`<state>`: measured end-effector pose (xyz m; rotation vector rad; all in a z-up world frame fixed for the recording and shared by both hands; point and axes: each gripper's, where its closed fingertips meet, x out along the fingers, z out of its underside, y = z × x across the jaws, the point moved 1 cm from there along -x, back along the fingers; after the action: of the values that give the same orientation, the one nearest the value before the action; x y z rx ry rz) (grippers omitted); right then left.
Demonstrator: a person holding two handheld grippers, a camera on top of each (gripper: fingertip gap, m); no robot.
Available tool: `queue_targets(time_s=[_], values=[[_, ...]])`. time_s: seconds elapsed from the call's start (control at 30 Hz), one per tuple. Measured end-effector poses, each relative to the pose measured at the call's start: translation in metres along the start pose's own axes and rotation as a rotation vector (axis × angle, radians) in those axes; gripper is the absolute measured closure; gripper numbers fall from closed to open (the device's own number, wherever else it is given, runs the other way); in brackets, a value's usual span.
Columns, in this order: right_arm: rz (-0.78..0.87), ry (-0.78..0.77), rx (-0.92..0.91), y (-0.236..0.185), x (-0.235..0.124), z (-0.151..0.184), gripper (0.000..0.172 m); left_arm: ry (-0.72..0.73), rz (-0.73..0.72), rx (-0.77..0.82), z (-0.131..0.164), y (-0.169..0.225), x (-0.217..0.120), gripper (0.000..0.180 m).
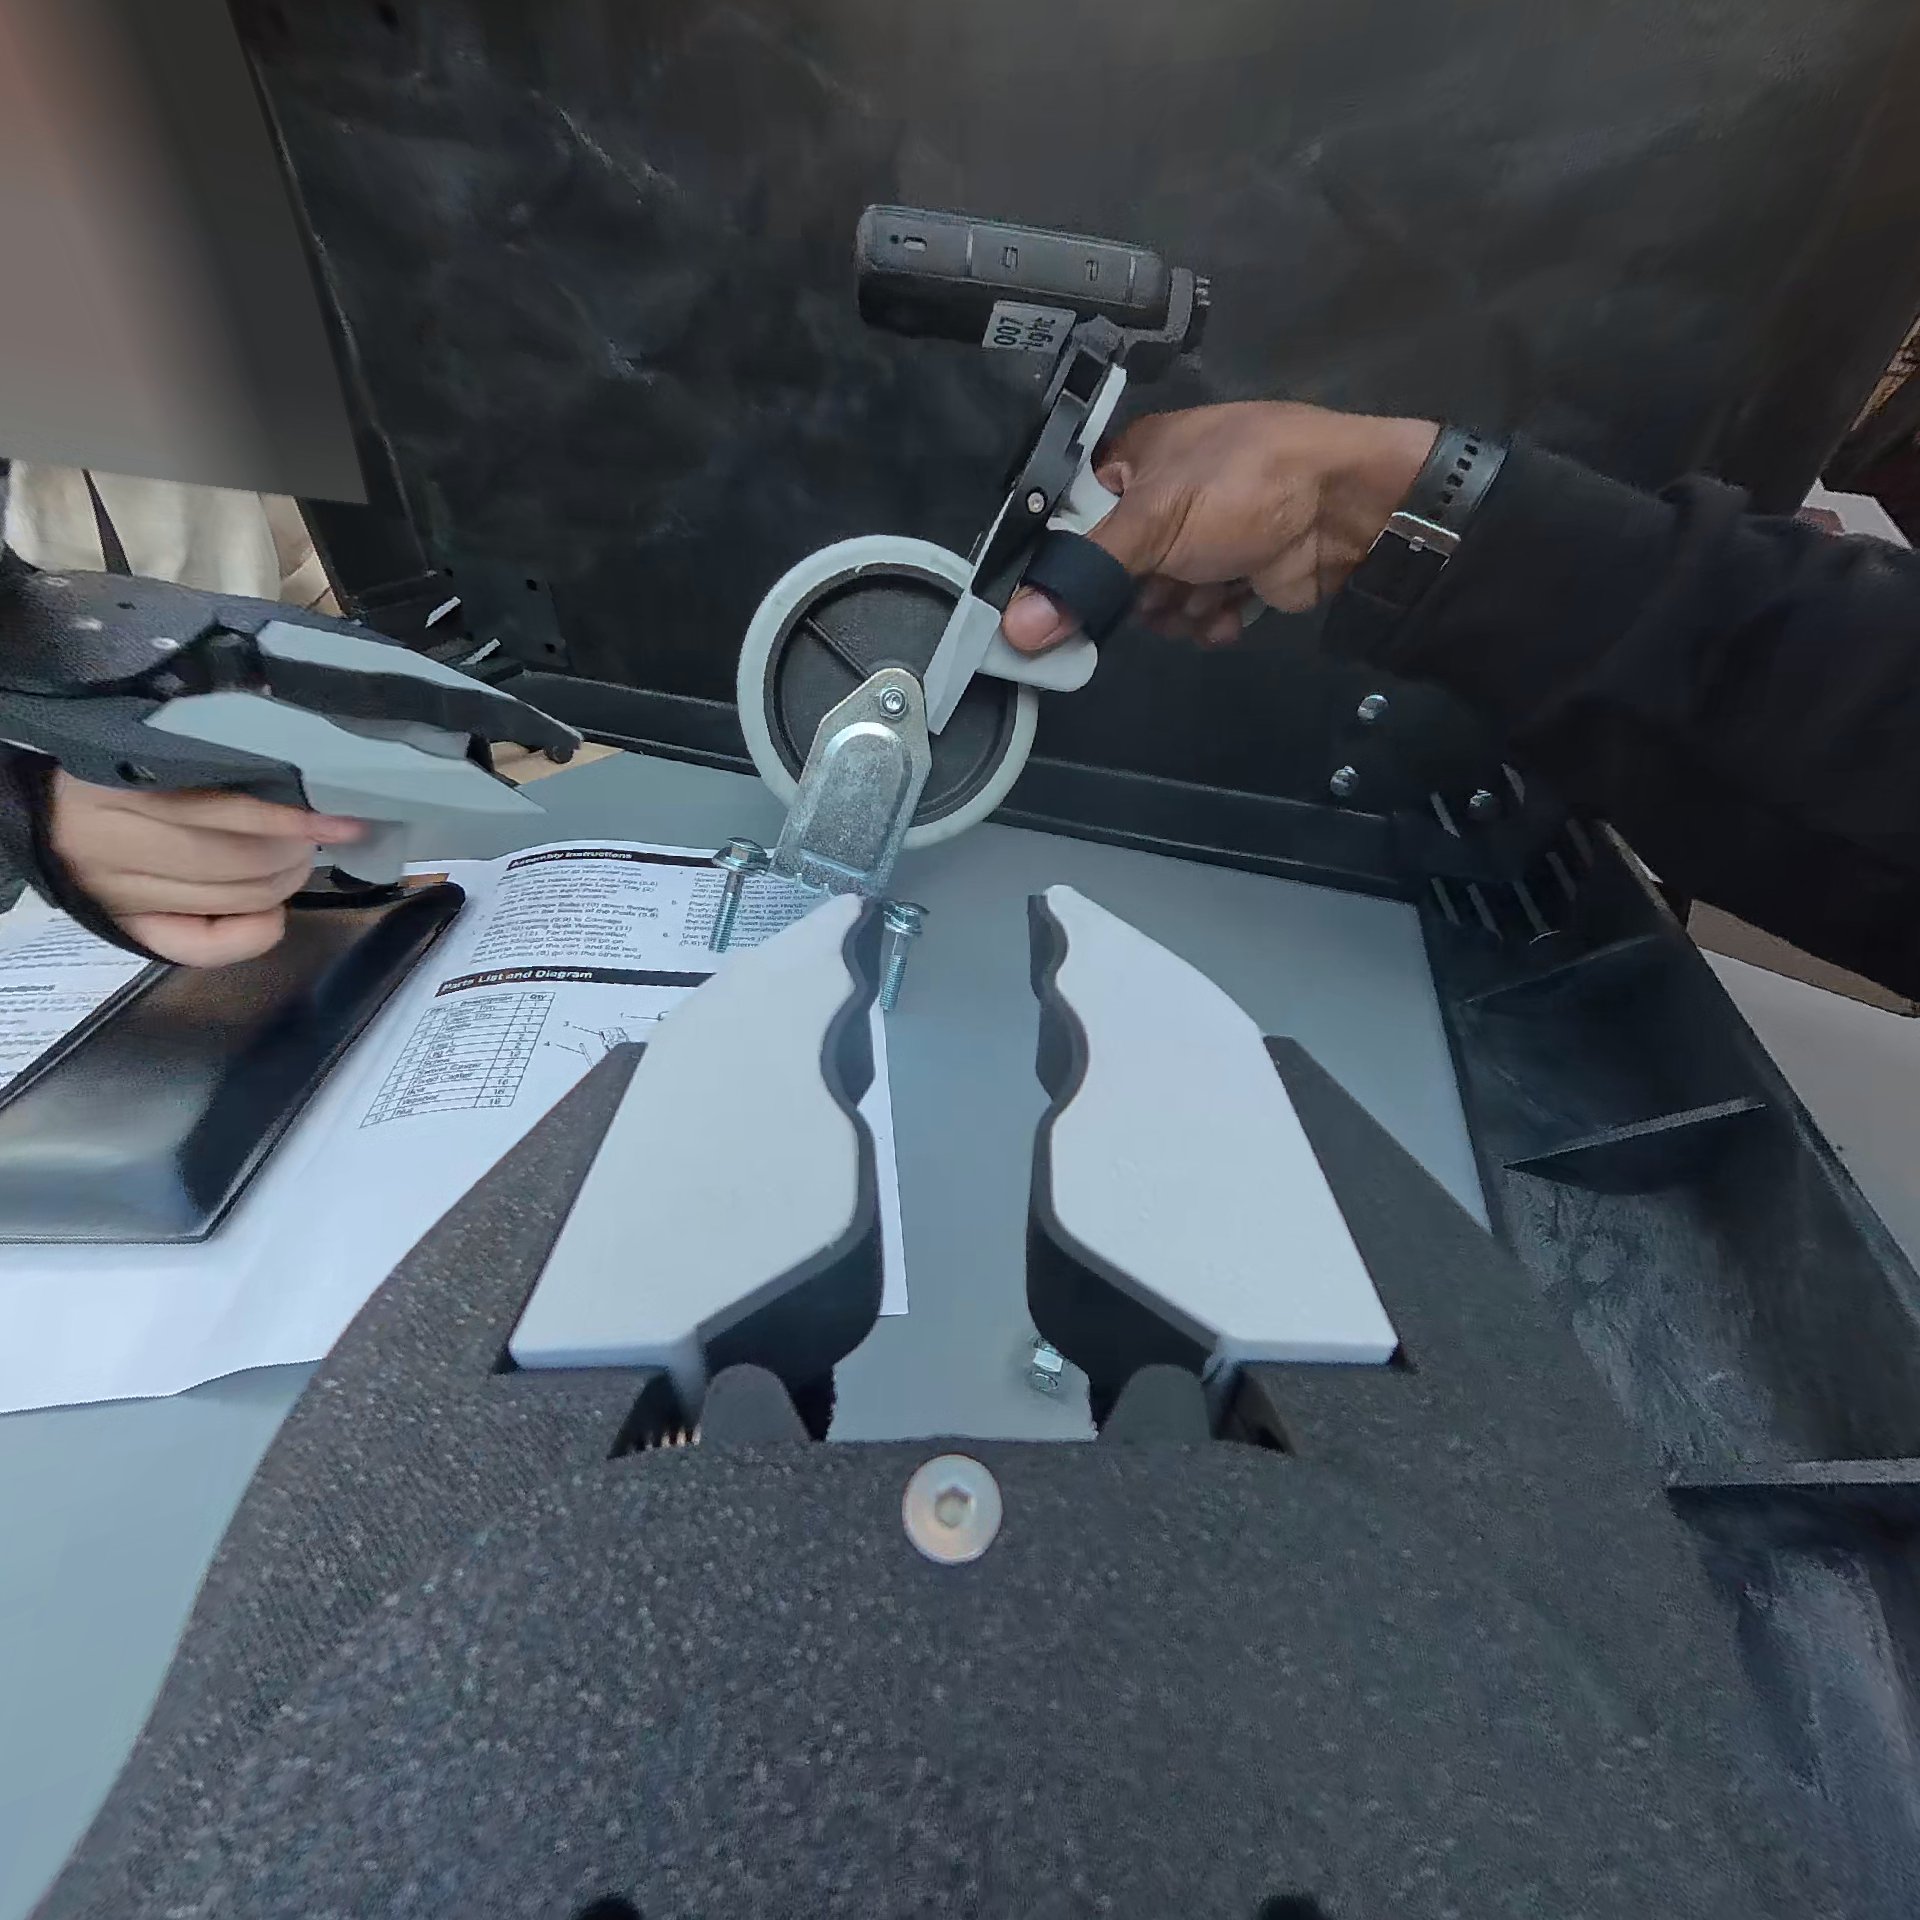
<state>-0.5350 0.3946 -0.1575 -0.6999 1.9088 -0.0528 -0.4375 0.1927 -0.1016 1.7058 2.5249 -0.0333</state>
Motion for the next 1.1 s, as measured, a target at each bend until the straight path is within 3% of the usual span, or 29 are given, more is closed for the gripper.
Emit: queue_targets(time_s=[0.43,1.1], values=[[-0.12,0.137,0.178,0.022,0.012,0.006,0.143,-0.014,0.015,0.016,0.009,0.007,0.0,0.155],[-0.116,0.193,0.176,0.014,0.027,-0.015,0.143,-0.024,0.012,0.03,0.011,0.006,0.0,0.157]])
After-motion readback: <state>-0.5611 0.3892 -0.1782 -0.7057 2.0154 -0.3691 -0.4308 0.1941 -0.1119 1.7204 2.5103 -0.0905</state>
